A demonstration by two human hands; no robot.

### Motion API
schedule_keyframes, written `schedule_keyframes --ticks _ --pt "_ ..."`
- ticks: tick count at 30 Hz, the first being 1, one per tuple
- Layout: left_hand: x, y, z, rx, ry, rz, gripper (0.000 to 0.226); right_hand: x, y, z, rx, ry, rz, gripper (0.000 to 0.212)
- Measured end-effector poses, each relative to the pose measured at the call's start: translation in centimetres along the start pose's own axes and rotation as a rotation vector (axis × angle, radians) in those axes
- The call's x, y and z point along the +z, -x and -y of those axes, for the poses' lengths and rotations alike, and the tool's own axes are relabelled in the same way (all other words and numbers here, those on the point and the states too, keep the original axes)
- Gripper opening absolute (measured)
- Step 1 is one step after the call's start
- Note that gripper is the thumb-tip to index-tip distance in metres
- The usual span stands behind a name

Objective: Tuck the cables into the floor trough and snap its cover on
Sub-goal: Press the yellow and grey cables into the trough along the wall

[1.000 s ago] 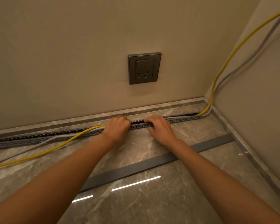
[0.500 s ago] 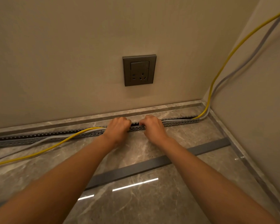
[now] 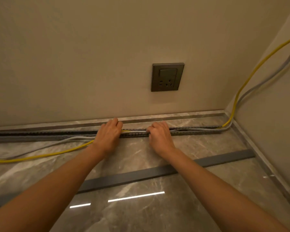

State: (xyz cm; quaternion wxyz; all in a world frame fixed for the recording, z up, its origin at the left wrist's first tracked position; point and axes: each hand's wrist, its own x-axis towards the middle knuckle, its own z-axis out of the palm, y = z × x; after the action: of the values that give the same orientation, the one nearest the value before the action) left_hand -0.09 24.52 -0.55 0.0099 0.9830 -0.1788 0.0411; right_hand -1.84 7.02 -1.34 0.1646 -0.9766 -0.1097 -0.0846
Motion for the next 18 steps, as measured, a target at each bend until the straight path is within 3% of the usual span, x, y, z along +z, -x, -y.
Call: schedule_keyframes --ticks 4,9,14,18 --pt "0.4 1.4 2.4 -0.098 -0.078 0.06 0.026 1.3 -0.8 3.5 0.031 -0.057 0.05 0.027" --pt "0.8 2.4 5.0 -0.127 -0.139 0.108 0.028 2.4 -1.9 7.3 0.043 -0.076 0.033 0.019" --pt "0.3 2.3 7.0 -0.02 -0.094 0.126 0.027 3.4 -2.1 8.0 0.08 -0.055 -0.089 0.026" --pt "-0.8 0.8 8.5 0.037 0.019 0.168 0.021 3.9 -2.4 8.3 0.158 -0.05 -0.067 0.03"
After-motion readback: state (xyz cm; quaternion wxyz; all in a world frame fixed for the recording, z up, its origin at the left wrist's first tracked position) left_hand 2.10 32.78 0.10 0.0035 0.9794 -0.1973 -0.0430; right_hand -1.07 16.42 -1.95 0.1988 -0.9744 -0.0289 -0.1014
